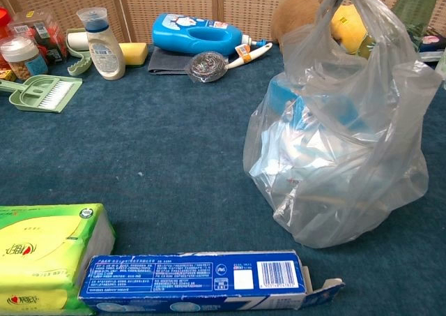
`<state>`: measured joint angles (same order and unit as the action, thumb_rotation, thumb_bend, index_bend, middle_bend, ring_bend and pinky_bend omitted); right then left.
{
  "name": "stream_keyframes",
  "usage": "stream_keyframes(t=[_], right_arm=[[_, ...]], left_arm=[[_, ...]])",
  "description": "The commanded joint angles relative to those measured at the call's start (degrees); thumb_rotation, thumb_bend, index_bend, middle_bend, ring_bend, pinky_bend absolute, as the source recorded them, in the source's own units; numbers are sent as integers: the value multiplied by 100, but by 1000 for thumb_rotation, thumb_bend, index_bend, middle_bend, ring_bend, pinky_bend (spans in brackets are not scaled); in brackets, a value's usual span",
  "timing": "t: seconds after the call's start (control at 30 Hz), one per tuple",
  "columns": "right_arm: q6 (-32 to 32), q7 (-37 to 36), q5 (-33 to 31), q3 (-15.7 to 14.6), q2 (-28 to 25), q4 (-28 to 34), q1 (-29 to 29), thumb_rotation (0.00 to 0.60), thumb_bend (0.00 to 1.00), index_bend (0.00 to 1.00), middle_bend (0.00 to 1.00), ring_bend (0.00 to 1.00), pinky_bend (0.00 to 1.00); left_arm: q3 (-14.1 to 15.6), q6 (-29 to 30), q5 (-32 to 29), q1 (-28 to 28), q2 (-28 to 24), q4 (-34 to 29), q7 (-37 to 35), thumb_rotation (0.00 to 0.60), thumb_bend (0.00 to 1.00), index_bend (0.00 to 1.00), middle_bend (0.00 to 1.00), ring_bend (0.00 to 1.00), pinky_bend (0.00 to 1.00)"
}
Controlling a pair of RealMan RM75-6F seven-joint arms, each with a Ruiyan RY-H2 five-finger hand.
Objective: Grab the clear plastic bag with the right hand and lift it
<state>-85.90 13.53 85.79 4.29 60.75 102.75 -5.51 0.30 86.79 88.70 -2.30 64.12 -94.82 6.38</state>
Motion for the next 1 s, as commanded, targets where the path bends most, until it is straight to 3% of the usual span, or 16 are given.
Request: stream_keyframes(t=[0.03,0.27,0.53,0.73,1.0], right_arm=[[9,-59,-19,15,14,-5,-5,0,364,288,346,256,176],[71,-506,4,40,12,-56,-40,0,362,288,350,262,181],[372,-1521,97,123,-165,21,-256,1,308,294,350,263,184],[844,-2127,110,201,-286,200,-578,0,252,298,350,263,185],[1634,-2328,-30,352,-206,342,-1167,0,210,298,350,264,187]], left_arm=[[11,-21,3,-6,14,2,15,0,146,462,506,436,237],[3,38,3,21,-19,-13,33,0,145,462,506,436,237],[-12,64,9,27,-59,-63,-43,0,152,462,506,436,237],[-19,21,17,-5,-48,-37,-81,0,154,462,506,436,237],[-30,-94,-44,-55,-6,34,-113,0,153,462,505,436,237]])
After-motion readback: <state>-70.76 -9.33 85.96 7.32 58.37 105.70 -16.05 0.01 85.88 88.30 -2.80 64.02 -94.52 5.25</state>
